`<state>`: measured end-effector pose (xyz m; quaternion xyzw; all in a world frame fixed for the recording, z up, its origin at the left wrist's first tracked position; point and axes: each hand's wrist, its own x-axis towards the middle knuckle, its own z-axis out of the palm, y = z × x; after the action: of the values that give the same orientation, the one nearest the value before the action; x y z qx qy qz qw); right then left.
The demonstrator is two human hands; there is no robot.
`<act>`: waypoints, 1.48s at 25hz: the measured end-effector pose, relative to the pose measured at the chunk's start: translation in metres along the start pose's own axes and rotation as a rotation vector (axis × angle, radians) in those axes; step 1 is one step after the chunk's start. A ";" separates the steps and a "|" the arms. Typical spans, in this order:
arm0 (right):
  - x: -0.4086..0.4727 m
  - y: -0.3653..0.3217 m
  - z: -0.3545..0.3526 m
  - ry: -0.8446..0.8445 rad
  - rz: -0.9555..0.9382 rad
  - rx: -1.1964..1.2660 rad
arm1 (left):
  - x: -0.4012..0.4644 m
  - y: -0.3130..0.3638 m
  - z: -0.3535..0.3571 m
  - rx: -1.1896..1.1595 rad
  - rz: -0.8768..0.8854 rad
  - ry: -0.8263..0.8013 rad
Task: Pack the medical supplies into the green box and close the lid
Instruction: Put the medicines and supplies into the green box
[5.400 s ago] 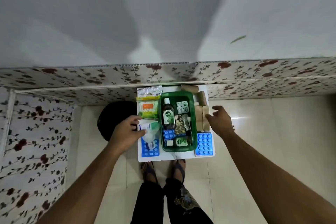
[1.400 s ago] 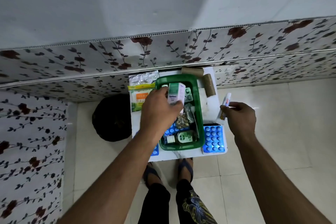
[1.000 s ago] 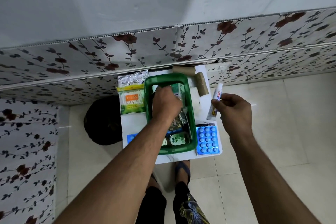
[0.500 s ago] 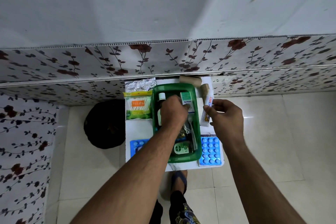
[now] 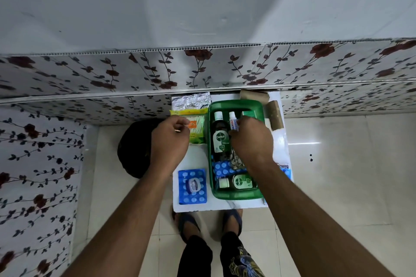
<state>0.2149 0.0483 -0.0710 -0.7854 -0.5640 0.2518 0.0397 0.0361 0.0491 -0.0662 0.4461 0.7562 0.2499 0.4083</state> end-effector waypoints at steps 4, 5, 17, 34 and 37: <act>0.005 -0.008 0.010 -0.014 -0.092 -0.107 | 0.001 -0.025 -0.002 0.076 -0.013 -0.008; 0.004 -0.008 0.009 0.000 -0.099 -0.102 | -0.001 -0.028 -0.003 0.081 -0.008 -0.020; -0.013 0.112 -0.016 0.018 0.397 0.257 | -0.063 -0.087 -0.004 0.422 0.131 -0.432; -0.010 0.123 -0.006 -0.022 0.353 0.427 | -0.083 -0.008 -0.019 0.332 0.451 -0.031; -0.026 0.121 -0.025 0.037 0.345 0.472 | -0.077 0.036 0.014 0.384 0.534 -0.149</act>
<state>0.3247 -0.0138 -0.0824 -0.8432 -0.3474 0.3646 0.1881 0.0854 -0.0009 -0.0172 0.7143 0.6139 0.1678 0.2911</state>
